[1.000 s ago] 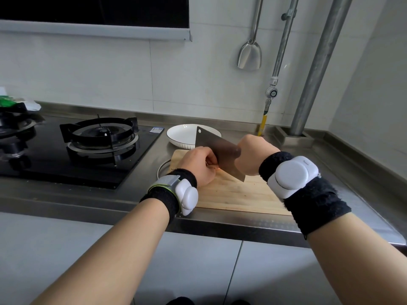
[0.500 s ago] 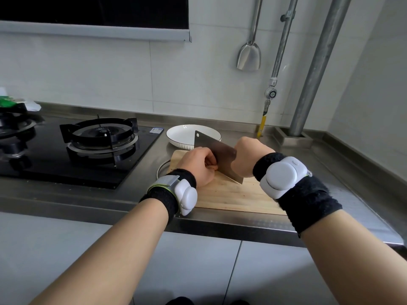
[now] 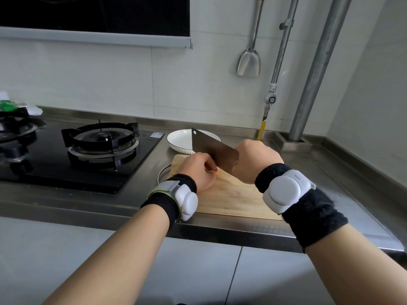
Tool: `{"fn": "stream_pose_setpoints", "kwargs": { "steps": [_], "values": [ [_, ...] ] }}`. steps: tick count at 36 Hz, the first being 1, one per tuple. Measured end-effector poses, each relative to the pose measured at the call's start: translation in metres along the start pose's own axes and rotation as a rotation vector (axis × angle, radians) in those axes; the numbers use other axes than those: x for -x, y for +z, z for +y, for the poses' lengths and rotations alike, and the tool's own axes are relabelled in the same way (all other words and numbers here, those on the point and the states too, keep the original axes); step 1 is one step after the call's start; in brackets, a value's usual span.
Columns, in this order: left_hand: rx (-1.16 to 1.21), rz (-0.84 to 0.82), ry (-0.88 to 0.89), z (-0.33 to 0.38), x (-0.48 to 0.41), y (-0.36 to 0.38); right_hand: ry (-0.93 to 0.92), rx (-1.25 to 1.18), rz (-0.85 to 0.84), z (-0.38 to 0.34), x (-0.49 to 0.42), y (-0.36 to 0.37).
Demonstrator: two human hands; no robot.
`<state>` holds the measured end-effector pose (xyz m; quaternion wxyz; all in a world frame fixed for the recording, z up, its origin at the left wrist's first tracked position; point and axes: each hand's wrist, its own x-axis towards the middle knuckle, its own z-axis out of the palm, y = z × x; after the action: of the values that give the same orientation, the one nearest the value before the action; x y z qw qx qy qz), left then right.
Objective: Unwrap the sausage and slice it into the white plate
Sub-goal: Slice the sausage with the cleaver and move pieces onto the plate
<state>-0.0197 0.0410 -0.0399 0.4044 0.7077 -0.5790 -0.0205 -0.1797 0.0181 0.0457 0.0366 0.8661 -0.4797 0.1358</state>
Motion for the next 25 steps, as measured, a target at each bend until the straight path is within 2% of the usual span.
{"fn": "stream_pose_setpoints", "kwargs": {
  "steps": [4,6,9,11,13,16,20,23,25],
  "values": [
    [0.164,0.021,-0.165,-0.001,-0.003,0.000,0.007,-0.065,0.018,0.004,-0.001,-0.001],
    [0.486,-0.006,-0.276,0.001,-0.003,-0.004,0.020,-0.131,0.020,0.007,-0.003,0.000],
    [0.874,0.058,-0.431,0.006,-0.003,-0.012,0.054,-0.266,0.041,0.014,-0.007,0.002],
    [1.050,0.101,-0.529,0.010,-0.006,-0.020,0.088,-0.400,0.051,0.020,-0.010,0.001],
    [1.127,0.112,-0.599,0.010,-0.014,-0.026,0.129,-0.576,0.048,0.022,-0.011,0.002],
    [1.231,0.032,-0.667,0.008,-0.029,-0.035,0.212,-0.900,0.020,0.022,-0.011,0.006],
    [1.349,-0.126,-0.683,0.013,-0.041,-0.046,0.359,-1.305,-0.128,0.018,-0.016,0.010],
    [1.488,-0.300,-0.683,0.022,-0.041,-0.046,0.450,-1.460,-0.254,0.014,-0.023,0.012],
    [1.575,-0.356,-0.684,0.028,-0.041,-0.042,0.481,-1.512,-0.314,0.012,-0.027,0.015]
  ]
}}
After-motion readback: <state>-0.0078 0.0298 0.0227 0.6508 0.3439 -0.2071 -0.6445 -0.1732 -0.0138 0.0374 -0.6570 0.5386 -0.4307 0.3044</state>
